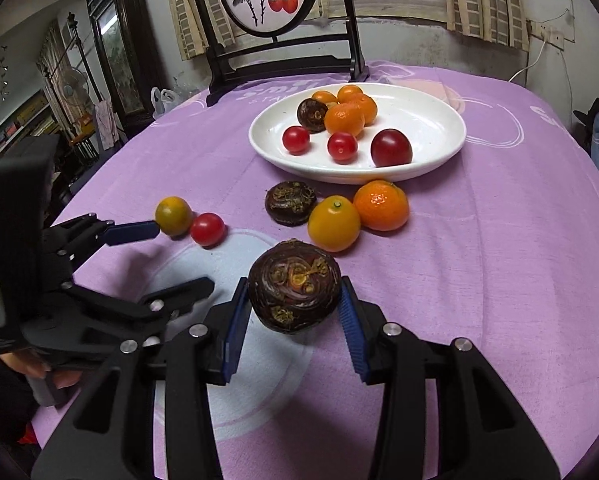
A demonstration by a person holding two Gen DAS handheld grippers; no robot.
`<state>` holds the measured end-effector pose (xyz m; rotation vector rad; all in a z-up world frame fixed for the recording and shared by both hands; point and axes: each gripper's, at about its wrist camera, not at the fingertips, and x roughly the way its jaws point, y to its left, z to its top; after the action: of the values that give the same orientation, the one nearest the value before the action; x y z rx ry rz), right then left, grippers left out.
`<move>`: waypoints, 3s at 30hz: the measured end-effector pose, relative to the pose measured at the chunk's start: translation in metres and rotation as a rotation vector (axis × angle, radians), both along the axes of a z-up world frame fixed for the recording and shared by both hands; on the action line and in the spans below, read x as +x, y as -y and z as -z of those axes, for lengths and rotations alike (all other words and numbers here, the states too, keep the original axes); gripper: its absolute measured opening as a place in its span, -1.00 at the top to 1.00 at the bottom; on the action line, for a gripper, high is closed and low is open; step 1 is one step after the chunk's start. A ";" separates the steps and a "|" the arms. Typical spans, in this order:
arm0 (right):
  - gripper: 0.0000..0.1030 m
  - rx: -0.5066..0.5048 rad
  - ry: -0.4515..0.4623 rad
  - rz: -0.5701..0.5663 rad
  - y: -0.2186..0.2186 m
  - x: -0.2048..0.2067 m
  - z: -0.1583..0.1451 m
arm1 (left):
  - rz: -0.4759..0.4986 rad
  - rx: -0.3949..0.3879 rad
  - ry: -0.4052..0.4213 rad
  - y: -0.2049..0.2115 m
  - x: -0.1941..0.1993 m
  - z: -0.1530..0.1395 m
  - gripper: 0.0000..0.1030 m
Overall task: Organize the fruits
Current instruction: 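Grasp a red cherry tomato with the left gripper while the right gripper holds the brown fruit, then lower the brown fruit and cherry tomato onto the white plate, opening both grippers, then grasp a tangerine with the right gripper while the left gripper grasps a yellow citrus fruit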
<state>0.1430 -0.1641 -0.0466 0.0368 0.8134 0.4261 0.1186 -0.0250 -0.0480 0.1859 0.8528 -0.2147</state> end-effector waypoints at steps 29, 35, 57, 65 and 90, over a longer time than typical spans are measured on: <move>0.14 0.027 0.002 -0.020 -0.001 -0.008 -0.009 | 0.055 -0.029 -0.063 0.009 0.015 0.011 -0.30; 0.15 0.028 0.004 -0.024 -0.001 -0.008 -0.009 | 0.049 -0.037 -0.048 0.012 0.029 0.010 0.06; 0.15 -0.001 0.208 0.076 0.010 0.020 -0.065 | 0.021 -0.109 0.060 0.019 0.053 -0.072 0.42; 0.15 -0.095 0.131 0.121 0.006 0.105 -0.045 | -0.110 -0.095 0.019 0.025 0.128 -0.057 0.42; -0.20 -0.022 0.113 0.184 0.038 0.050 -0.030 | -0.193 -0.101 0.079 0.002 0.064 -0.058 -0.75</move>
<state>0.1933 -0.2019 -0.0161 0.0658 0.6962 0.2426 0.1829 -0.0265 0.0097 0.0171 0.7742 -0.0688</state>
